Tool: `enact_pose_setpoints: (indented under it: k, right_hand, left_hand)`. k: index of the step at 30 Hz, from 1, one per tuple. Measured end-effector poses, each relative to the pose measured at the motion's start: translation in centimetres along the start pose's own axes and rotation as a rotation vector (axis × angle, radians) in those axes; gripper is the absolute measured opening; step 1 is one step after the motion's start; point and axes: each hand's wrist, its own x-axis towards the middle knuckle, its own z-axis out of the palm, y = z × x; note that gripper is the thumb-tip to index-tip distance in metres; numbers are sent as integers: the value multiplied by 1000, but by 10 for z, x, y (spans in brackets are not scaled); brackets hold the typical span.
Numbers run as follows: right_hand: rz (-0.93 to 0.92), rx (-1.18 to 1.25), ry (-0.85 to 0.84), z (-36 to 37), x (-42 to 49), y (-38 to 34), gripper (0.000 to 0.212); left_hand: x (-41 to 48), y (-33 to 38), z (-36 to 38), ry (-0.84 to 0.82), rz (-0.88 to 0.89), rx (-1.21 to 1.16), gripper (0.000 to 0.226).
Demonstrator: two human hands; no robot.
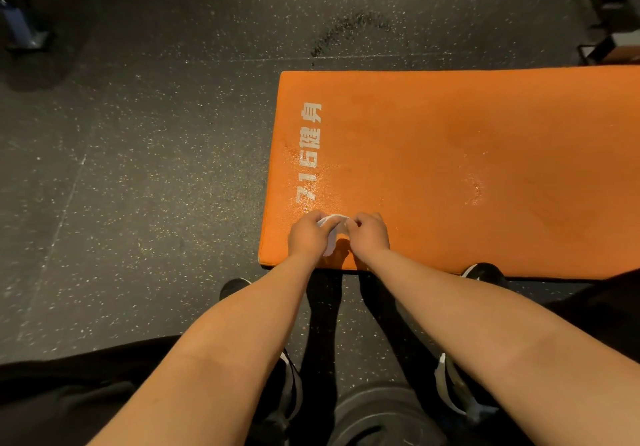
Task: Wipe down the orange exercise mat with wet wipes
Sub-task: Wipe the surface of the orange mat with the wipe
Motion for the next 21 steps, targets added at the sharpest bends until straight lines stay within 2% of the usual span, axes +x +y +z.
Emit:
enact_pose_setpoints:
  k: [3, 6, 10, 13, 18, 21]
  right_hand:
    - [81, 161, 35, 1, 1, 0, 32]
    - [259, 491, 61, 2, 1, -3, 22]
    - [317, 675, -41, 9, 2, -7, 14]
    - [272, 629, -70, 17, 2, -7, 9]
    - [166, 402, -33, 26, 3, 2, 17]
    - [84, 141, 55, 32, 7, 11, 17]
  left_hand:
    - [0, 8, 0, -5, -2, -5, 35]
    - [-2, 8, 5, -37, -20, 9, 30]
    - [-6, 8, 12, -67, -49, -101, 25]
    - [-10, 0, 14, -122, -125, -237, 25]
    - [-12, -20, 18, -150, -183, -357, 26]
    - [-11, -41, 19, -48, -280, -243, 24]
